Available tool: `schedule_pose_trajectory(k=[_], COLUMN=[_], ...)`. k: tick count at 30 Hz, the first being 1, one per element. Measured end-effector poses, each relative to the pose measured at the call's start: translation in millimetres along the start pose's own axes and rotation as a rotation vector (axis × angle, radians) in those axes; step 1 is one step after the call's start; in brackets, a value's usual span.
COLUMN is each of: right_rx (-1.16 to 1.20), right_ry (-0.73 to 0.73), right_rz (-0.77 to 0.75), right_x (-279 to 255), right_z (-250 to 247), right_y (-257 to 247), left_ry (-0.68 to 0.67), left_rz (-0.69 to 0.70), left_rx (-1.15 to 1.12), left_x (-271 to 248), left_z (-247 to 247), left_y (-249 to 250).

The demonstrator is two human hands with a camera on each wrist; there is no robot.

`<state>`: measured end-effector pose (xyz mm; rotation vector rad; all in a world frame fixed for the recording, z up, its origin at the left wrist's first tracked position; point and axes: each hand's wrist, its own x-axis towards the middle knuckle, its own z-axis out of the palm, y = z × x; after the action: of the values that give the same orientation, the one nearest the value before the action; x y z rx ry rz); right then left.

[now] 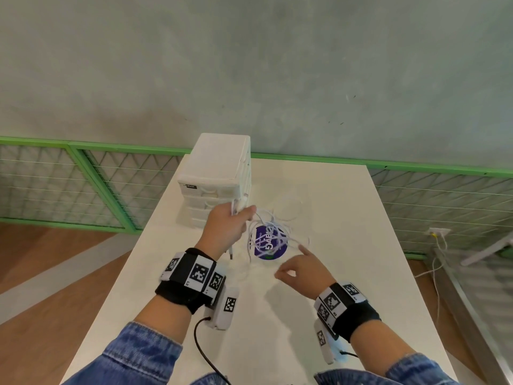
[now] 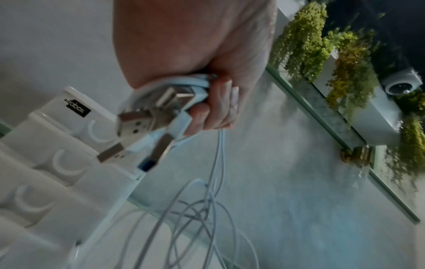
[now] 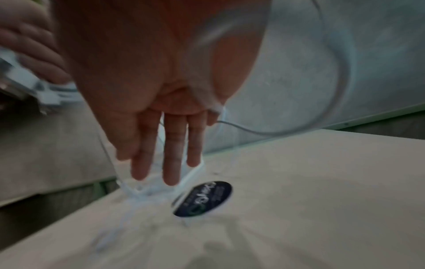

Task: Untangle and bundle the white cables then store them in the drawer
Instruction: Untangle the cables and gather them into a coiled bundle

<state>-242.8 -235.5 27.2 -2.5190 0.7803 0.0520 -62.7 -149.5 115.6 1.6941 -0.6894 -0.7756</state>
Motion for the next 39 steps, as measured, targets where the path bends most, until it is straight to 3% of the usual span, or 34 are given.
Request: schedule_pose_trajectory(k=[2,4,8,11,17,27,31,34,39], right_rx=[-0.047,0.063,0.323,0.458,0.147,0.296,0.387,0.332,0.383], right_ry=[-0.066,-0.019,0.309,0.44,0.466,0.516,0.56,0.604,0.571], right_rz=[0.166,0.238,0.095,0.016,0.074,0.079,0.152,0.15,0.17], right_x=[-6,-7,2,6,16,12,7,8,6], right_z=[1,-5,-29,-40,-27,-28,-29,-33,-38], right_y=[15,15,-17,-36,-22,-5,2,6,7], left_ry=[0.029,0.009,-0.059,-0.132,-0.265,-0.135,-0.101,-0.063,0.005], left_rz=[0.0,0.008,-0.004,-0.001,0.05,0.091,0.104,0.093,0.106], left_rx=[-0.067,-0.062,-0.009,0.023,0.051,-0.027,-0.033,-0.068,-0.086], left_x=[1,0,-5,-11,-25,-23,-20,-18,-14], left_z=[-8,-12,-3,4,10,13,9,7,8], left_y=[6,11,9,8,19,16,15,13,11])
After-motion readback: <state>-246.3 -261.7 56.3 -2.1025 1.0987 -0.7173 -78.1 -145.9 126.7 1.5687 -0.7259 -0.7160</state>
